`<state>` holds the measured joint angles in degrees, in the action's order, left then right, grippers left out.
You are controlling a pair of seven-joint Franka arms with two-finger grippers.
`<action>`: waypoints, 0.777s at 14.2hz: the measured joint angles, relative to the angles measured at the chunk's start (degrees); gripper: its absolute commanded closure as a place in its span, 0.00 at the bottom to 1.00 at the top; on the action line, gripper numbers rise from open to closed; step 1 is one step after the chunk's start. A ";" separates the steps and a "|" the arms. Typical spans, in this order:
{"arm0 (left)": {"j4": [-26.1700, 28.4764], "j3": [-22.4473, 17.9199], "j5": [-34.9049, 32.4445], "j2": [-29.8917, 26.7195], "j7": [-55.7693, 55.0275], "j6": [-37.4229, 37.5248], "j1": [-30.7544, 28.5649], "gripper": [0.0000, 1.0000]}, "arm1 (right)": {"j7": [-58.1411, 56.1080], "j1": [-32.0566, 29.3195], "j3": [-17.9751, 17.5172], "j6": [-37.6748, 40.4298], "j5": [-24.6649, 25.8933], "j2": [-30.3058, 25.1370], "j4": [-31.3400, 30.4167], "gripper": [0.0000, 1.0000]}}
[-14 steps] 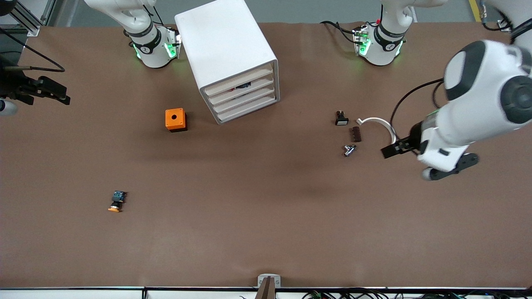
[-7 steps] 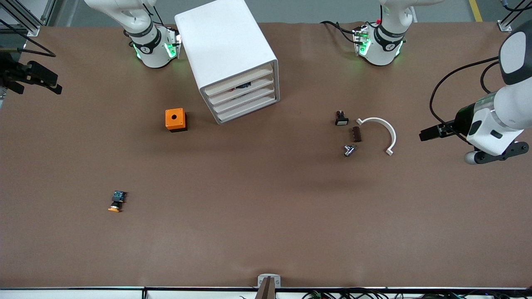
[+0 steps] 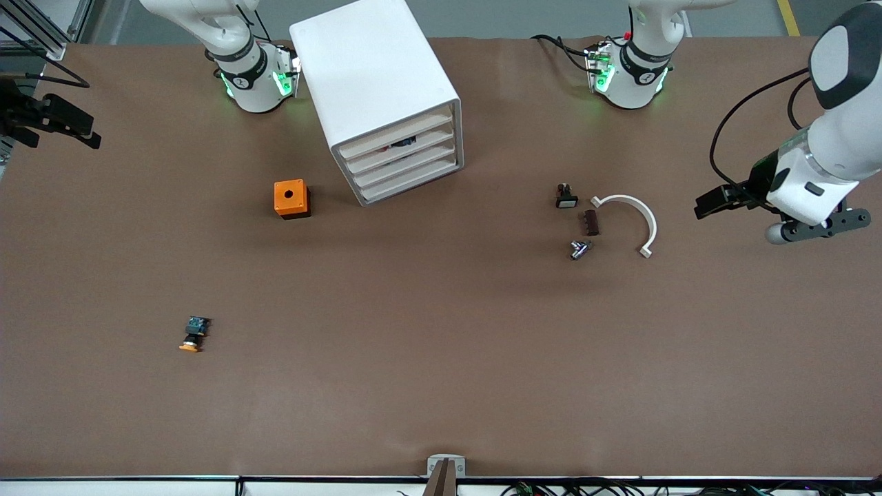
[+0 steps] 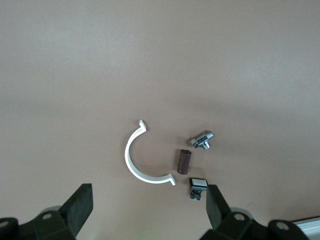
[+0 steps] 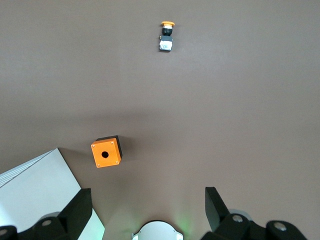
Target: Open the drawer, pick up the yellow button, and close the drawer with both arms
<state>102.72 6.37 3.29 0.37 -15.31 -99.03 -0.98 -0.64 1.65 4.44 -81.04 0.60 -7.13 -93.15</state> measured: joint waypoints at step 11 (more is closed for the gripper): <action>-1.23 -4.59 0.00 -1.65 2.69 -3.57 2.94 0.00 | 0.00 -1.74 -0.28 -0.14 0.00 -1.59 -1.10 0.00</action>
<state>101.49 1.78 3.29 -1.29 -12.62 -102.60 1.95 -0.64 -0.09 4.16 -81.18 0.60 -8.71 -94.25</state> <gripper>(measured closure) 0.000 0.000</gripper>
